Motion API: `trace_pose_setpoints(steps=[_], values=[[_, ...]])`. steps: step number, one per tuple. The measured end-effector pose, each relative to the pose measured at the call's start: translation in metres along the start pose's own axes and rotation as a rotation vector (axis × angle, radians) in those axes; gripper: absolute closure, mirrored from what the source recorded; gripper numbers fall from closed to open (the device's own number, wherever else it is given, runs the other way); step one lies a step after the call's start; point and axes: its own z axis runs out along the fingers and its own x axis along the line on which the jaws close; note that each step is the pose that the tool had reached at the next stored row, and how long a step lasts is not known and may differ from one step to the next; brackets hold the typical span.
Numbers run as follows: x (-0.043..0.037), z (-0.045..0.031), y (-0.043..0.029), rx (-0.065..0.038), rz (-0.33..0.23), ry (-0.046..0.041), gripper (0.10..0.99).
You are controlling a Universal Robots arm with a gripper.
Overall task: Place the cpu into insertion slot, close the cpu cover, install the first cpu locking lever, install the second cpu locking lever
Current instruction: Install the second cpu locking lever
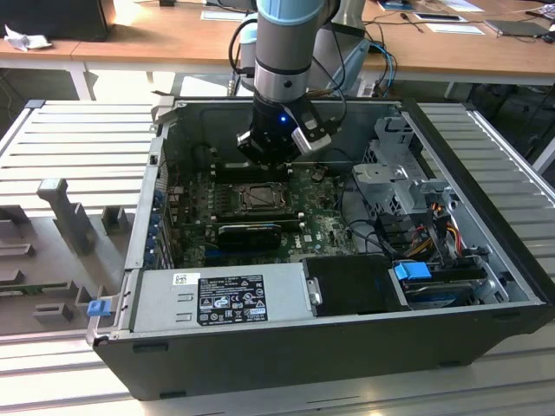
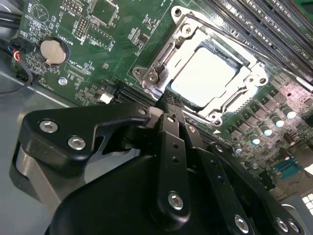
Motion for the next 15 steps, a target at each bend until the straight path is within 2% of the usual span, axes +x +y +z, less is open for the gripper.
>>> trace_pose_setpoints(steps=[5, 7, 8, 10, 15], values=[[0.0, -0.0098, 0.0008, 0.0, 0.0, -0.0003, 0.98], [0.0, -0.0178, 0.0014, 0.0, 0.0, -0.0002, 0.98], [0.0001, -0.0267, 0.0021, 0.0, 0.001, -0.0003, 0.98], [0.0001, -0.0344, 0.0025, 0.0, 0.001, -0.0003, 0.98], [0.0003, -0.0343, 0.0001, 0.002, 0.002, -0.0001, 0.98]])
